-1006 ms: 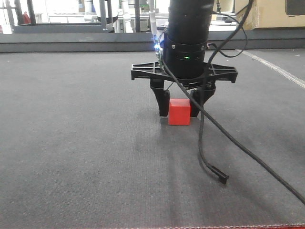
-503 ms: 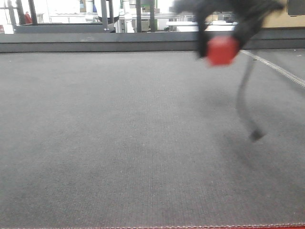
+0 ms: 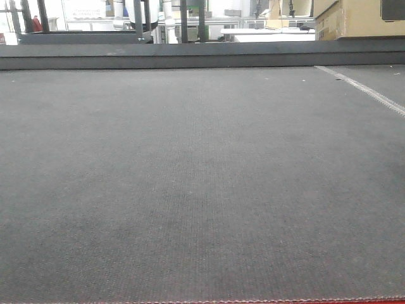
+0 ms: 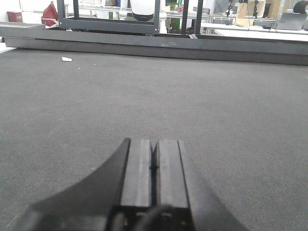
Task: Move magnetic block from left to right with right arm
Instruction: 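Lift the red cube up with the right gripper, then drive the base away from the platform holding the cube in the right gripper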
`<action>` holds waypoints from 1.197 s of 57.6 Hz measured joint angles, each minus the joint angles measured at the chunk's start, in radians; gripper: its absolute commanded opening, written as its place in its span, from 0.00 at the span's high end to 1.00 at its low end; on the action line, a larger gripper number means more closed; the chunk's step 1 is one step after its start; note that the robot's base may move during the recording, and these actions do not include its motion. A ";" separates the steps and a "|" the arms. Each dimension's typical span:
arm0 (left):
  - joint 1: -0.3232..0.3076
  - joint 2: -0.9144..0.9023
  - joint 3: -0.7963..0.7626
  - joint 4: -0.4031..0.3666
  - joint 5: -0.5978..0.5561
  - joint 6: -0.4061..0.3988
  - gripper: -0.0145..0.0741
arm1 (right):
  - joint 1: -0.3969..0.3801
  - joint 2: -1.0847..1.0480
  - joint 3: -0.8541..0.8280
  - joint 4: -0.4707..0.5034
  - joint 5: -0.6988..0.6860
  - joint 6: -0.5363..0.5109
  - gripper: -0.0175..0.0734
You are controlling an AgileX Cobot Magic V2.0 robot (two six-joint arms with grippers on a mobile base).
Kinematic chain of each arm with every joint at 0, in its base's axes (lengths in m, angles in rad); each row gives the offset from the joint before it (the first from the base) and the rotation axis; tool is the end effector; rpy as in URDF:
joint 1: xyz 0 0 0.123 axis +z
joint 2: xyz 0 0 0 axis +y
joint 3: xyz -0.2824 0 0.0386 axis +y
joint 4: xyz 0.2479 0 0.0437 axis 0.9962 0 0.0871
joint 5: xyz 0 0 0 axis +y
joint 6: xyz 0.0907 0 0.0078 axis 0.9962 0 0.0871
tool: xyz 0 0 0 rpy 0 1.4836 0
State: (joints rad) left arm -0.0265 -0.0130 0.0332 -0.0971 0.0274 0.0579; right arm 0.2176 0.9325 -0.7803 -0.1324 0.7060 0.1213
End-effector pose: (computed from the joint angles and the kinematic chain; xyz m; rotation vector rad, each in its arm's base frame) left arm 0.0568 -0.0018 0.2001 -0.0076 1.5313 -0.0543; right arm 0.1771 0.0312 0.3154 -0.1875 2.3265 0.0183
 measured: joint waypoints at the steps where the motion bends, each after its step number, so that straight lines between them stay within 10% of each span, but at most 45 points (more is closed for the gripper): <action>1: 0.000 0.000 0.000 0.000 0.000 0.000 0.98 | 0.000 -0.022 0.016 0.003 -0.005 0.000 0.57; 30: 0.000 0.000 0.000 0.000 0.000 0.000 0.98 | 0.000 -0.611 0.202 0.012 -0.041 -0.007 0.57; 69: 0.000 0.000 0.000 0.000 0.000 0.000 0.98 | 0.000 -0.711 0.202 0.012 -0.127 -0.007 0.57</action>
State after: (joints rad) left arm -0.0265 -0.0130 0.0332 -0.0971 0.0274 0.0579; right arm 0.2176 0.2212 -0.5781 -0.1205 0.5785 0.1145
